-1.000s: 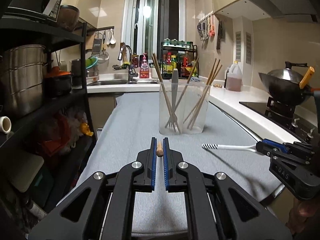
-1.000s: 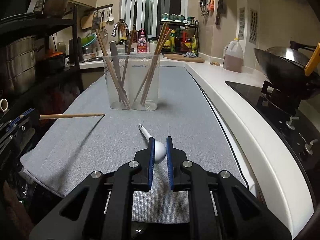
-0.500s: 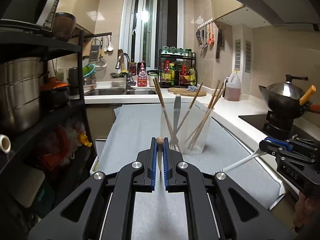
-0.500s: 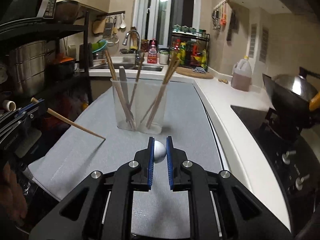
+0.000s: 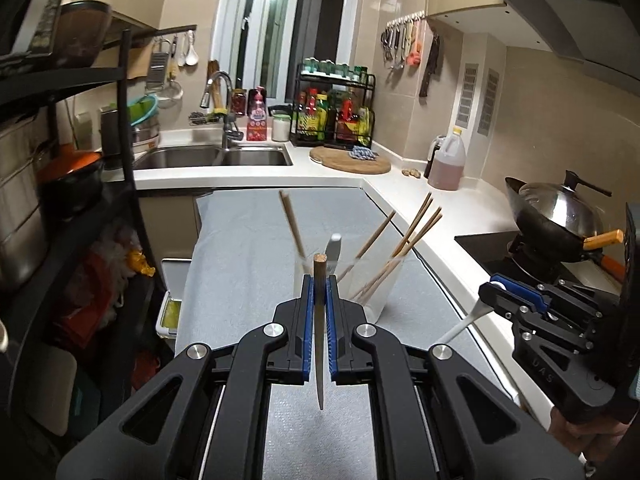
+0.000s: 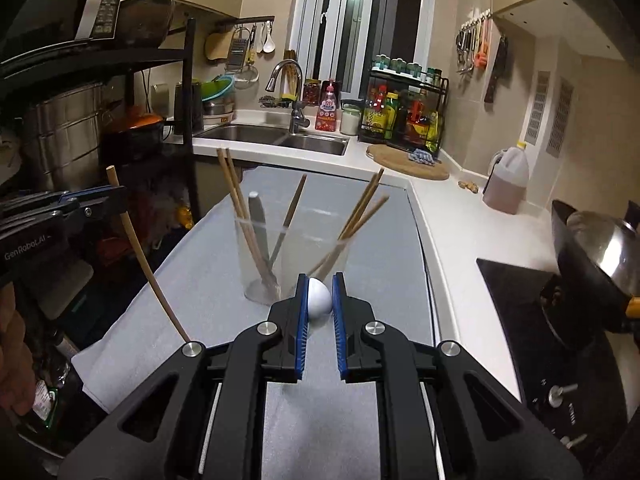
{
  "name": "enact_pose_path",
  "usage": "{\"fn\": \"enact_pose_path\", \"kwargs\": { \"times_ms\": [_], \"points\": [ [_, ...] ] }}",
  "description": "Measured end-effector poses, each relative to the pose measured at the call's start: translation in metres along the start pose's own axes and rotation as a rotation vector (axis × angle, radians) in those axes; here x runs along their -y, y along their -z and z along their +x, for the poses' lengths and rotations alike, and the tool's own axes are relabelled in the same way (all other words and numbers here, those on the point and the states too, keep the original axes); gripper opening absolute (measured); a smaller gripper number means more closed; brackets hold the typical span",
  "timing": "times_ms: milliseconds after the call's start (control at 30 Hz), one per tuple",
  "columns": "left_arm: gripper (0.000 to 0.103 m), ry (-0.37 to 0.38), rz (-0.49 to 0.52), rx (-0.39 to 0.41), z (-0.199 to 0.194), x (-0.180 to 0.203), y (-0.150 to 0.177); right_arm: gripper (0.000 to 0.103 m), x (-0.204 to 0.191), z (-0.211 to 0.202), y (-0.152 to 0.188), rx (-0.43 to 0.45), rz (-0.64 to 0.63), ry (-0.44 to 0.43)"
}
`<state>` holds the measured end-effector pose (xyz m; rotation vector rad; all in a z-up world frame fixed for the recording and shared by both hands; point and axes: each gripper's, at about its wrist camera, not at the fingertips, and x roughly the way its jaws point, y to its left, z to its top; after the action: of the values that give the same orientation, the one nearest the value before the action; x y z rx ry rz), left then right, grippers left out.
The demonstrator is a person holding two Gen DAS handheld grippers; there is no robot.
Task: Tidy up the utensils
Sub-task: 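Open the right gripper over the container dropping the spoon while the left tool holds its chopstick above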
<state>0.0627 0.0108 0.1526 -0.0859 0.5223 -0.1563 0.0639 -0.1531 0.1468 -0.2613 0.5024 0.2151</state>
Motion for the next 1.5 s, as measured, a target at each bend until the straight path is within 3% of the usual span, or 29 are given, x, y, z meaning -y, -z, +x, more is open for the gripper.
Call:
{"fn": "enact_pose_path", "kwargs": {
  "times_ms": [267,500,667,800,1033,1300,1367,1433,1500],
  "points": [
    [0.006,0.01,-0.002,-0.012,-0.005,-0.002,-0.073,0.012,0.024,-0.011,-0.049,0.067,0.033,0.005],
    [0.006,0.008,0.034,0.083,-0.016,0.009,-0.138,0.012,0.036,-0.014,-0.101,0.154,0.029,0.013],
    [0.006,0.001,0.044,0.121,0.004,0.018,-0.164,0.012,0.036,0.007,-0.125,0.179,0.006,0.012],
    [0.006,-0.004,0.055,0.084,0.041,0.023,-0.162,0.012,0.028,0.046,-0.126,0.122,-0.016,0.002],
    [0.006,-0.002,0.056,-0.037,0.111,0.015,-0.121,0.012,0.021,0.102,-0.099,0.041,-0.031,-0.016],
    [0.008,-0.003,0.047,-0.09,0.128,0.009,-0.094,0.014,0.027,0.117,-0.086,0.008,0.003,-0.011],
    [0.013,-0.008,0.05,-0.077,0.121,0.011,-0.095,0.03,0.028,0.112,-0.086,0.019,0.006,-0.002],
    [0.021,-0.006,0.043,-0.063,0.112,0.013,-0.095,0.039,0.028,0.105,-0.085,0.029,0.009,0.004],
    [0.021,-0.006,0.043,-0.049,0.102,0.017,-0.094,0.039,0.028,0.095,-0.084,0.042,0.014,0.003]
  ]
}}
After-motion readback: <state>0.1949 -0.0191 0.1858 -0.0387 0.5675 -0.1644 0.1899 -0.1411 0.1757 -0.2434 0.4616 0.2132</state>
